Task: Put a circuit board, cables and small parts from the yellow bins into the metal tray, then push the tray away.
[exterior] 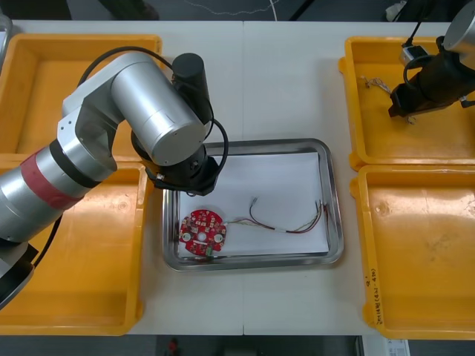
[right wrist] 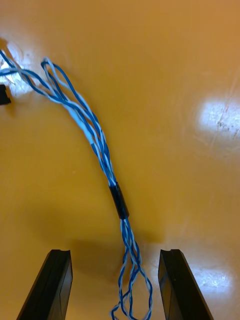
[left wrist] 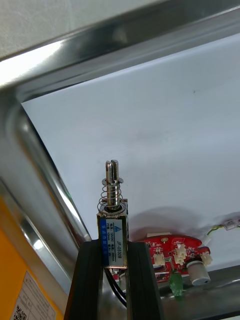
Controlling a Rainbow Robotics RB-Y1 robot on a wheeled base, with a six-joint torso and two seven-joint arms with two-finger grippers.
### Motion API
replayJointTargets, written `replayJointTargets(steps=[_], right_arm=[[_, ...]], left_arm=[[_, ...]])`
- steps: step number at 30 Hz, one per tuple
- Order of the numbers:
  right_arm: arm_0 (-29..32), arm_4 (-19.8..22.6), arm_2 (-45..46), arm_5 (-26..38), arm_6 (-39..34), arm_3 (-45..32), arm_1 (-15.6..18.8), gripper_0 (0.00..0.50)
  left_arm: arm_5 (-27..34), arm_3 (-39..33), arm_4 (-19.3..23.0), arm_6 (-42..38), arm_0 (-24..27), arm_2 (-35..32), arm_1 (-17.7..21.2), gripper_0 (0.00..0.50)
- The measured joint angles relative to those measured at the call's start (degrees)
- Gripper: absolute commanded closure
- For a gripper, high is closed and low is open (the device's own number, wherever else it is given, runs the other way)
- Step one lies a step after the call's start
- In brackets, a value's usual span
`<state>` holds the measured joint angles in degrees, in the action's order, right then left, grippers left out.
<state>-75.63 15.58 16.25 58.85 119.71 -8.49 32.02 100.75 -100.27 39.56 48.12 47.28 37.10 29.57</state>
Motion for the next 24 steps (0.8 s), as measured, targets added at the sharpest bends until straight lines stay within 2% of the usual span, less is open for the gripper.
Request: replayJointTargets(steps=[5, 15, 16, 17, 18, 19, 20, 22, 24], right_arm=[[0.0, 1.8, 0.0, -2.3, 0.0, 0.1, -0.3, 0.0], [0.3, 2.1, 0.0, -3.1, 0.0, 0.1, -0.3, 0.0], [0.4, 2.1, 0.0, -3.1, 0.0, 0.1, -0.3, 0.0], [0.5, 2.1, 0.0, -3.1, 0.0, 0.1, -0.3, 0.0], [0.6, 2.1, 0.0, -3.1, 0.0, 0.1, -0.3, 0.0], [0.7, 2.1, 0.0, -3.1, 0.0, 0.1, -0.3, 0.0], [0.9, 2.1, 0.0, -3.1, 0.0, 0.1, -0.3, 0.0], [1.2, 2.1, 0.0, -3.1, 0.0, 0.1, -0.3, 0.0], [1.5, 2.4, 0.0, -3.2, 0.0, 0.1, -0.3, 0.0]], left_arm=[[-2.3, 2.0, 0.0, 0.0, 0.0, 2.5, 0.0, 0.498], [-5.5, 4.7, -0.2, 0.0, 0.0, 4.9, 0.0, 0.496], [-5.5, 4.7, -0.2, 0.0, 0.0, 4.9, 0.0, 0.475], [-5.5, 4.7, -0.2, 0.0, 0.0, 4.9, 0.0, 0.396], [-5.5, 4.7, -0.2, 0.0, 0.0, 4.9, 0.0, 0.337], [-5.5, 4.7, -0.2, 0.0, 0.0, 4.9, 0.0, 0.21], [-5.5, 4.7, -0.2, 0.0, 0.0, 4.9, 0.0, 0.114], [-5.6, 4.7, -0.2, 0.0, 0.0, 4.9, 0.0, 0.0], [-5.6, 4.7, -0.2, 0.0, 0.0, 4.9, 0.0, 0.0]])
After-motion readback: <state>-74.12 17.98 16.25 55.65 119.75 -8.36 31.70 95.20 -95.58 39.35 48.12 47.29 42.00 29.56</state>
